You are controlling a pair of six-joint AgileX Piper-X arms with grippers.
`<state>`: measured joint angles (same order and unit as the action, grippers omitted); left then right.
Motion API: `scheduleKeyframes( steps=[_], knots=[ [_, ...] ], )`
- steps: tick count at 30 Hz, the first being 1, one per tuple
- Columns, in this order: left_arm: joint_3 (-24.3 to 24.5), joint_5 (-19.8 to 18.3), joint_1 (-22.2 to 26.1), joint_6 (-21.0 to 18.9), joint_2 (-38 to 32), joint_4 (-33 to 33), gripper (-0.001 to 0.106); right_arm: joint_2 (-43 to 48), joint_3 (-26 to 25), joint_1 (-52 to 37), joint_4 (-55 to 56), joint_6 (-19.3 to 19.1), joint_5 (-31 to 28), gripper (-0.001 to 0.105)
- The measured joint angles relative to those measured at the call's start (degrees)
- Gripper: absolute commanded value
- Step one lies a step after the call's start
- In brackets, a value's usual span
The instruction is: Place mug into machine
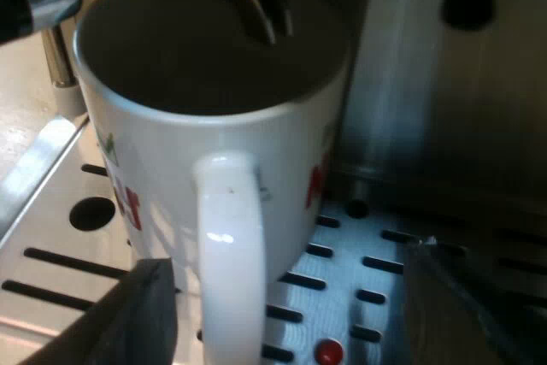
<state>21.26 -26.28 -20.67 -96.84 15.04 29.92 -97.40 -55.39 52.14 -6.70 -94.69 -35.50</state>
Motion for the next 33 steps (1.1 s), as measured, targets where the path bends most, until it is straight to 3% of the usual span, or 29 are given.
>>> scheduleKeyframes(
  steps=[13,20,23,30,33],
  knots=[
    [5.53,-0.07,0.00,0.00,0.00,-0.09,0.064,12.04,0.00,5.24,15.65,0.00,-2.71,0.059],
    [10.62,0.66,0.00,0.25,0.00,-0.09,0.064,18.46,0.00,8.10,17.39,0.07,-3.14,0.059],
    [12.26,0.65,0.00,-0.66,-0.11,-0.09,0.064,20.89,0.00,9.12,17.69,-0.56,-3.14,0.051],
    [12.99,6.70,0.00,-4.24,-0.11,-0.09,0.064,24.09,0.00,9.39,16.68,-2.10,-1.47,0.000],
    [12.99,7.18,0.00,-4.33,0.17,-0.09,0.064,23.71,0.10,9.39,14.94,-2.21,2.36,0.000]
  ],
)
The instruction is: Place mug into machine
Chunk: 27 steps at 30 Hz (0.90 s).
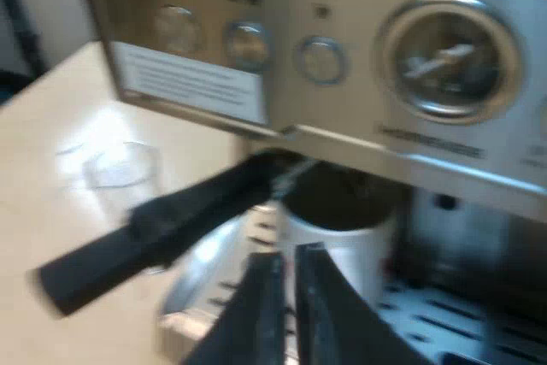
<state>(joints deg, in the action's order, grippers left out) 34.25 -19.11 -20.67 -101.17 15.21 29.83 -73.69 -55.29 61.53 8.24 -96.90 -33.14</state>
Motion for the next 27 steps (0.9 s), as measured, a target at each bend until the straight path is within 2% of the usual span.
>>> scheduleKeyframes(
  steps=[11,19,27],
  knots=[
    [0.00,0.71,2.95,1.35,8.53,-1.01,0.064,-4.57,0.00,-1.86,-9.84,-0.28,1.70,0.000],
    [0.00,-2.99,3.03,2.47,8.89,-3.36,0.064,-8.09,0.00,-4.86,-12.57,-0.75,1.96,0.000],
    [0.00,-3.39,3.03,2.59,8.89,-3.36,0.064,-8.74,-0.74,-6.55,-15.33,-1.04,3.47,0.000]
  ],
)
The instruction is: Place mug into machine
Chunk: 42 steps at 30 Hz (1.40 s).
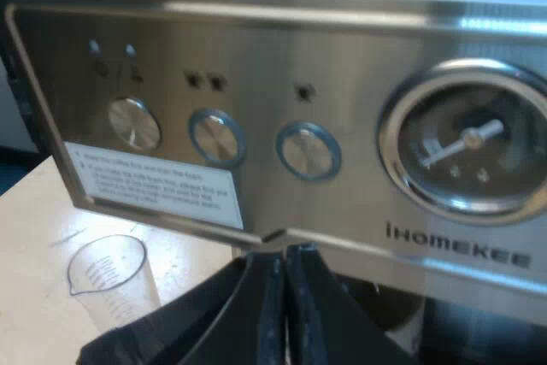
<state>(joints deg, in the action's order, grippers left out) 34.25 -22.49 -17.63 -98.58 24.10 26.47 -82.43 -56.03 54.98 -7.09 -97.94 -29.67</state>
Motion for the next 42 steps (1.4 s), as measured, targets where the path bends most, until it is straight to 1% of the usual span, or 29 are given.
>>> scheduleKeyframes(
  steps=[5,7,9,10,12,31,35,37,40,41,42],
  knots=[
    [0.00,0.00,0.00,0.00,0.00,0.00,0.064,-1.71,-1.65,-0.52,0.00,-0.16,1.06,0.000],
    [0.00,-0.16,0.00,0.00,0.00,0.00,0.064,-3.95,-4.63,-0.91,0.00,-0.16,1.16,0.000],
    [0.00,-0.45,0.00,0.00,0.00,0.00,0.064,-4.28,-5.10,-1.11,0.00,-0.27,1.16,0.000],
    [0.00,-0.63,0.00,0.00,0.00,0.00,0.064,-5.50,-6.66,-1.70,-0.21,-0.28,1.16,0.000],
    [0.00,-1.02,0.00,0.00,0.00,0.00,0.064,-6.14,-7.32,-2.26,-0.18,-0.39,1.16,0.000],
    [0.00,-1.24,0.00,0.00,0.00,0.00,0.064,-6.53,-7.51,-3.52,0.93,-0.55,2.70,0.000],
    [0.00,-1.24,0.00,0.31,0.00,0.00,0.063,-6.18,-7.63,-3.25,7.09,-0.55,1.97,0.000],
    [0.00,-1.24,0.00,0.68,-0.36,0.00,0.059,-5.30,-7.63,-2.47,10.08,-0.55,1.54,0.000],
    [0.46,-1.24,0.00,0.67,-1.66,0.14,0.060,-3.41,-7.63,-1.02,13.30,-0.55,1.52,0.000],
    [0.65,-1.24,0.00,0.67,-2.01,0.14,0.060,-3.06,-7.63,-0.78,13.59,-0.55,1.52,0.001],
    [1.08,-1.35,0.00,0.67,-2.74,0.46,0.060,-2.24,-7.63,-0.28,14.49,-0.55,1.52,0.007]
  ],
)
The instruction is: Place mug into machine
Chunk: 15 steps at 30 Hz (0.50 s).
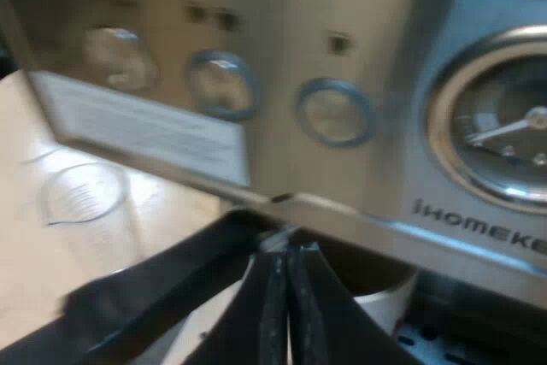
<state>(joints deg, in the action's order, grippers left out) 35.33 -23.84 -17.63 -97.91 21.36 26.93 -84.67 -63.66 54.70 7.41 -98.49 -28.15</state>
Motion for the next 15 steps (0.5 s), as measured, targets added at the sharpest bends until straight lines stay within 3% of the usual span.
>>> scheduleKeyframes(
  steps=[2,6,13,15],
  knots=[
    [1.17,0.04,0.00,0.11,-0.68,1.45,0.060,1.64,0.00,0.64,1.26,0.00,0.00,0.019],
    [4.06,-0.04,0.00,0.15,-1.02,7.55,0.060,5.48,0.00,0.88,4.32,0.00,2.26,0.052],
    [6.75,-0.04,0.00,-1.02,-0.73,9.41,0.060,12.09,0.00,0.51,13.36,0.00,1.37,0.055],
    [7.96,-0.04,0.00,-2.26,0.51,9.41,0.067,14.42,0.00,-0.34,16.05,0.00,1.34,0.055]
  ],
)
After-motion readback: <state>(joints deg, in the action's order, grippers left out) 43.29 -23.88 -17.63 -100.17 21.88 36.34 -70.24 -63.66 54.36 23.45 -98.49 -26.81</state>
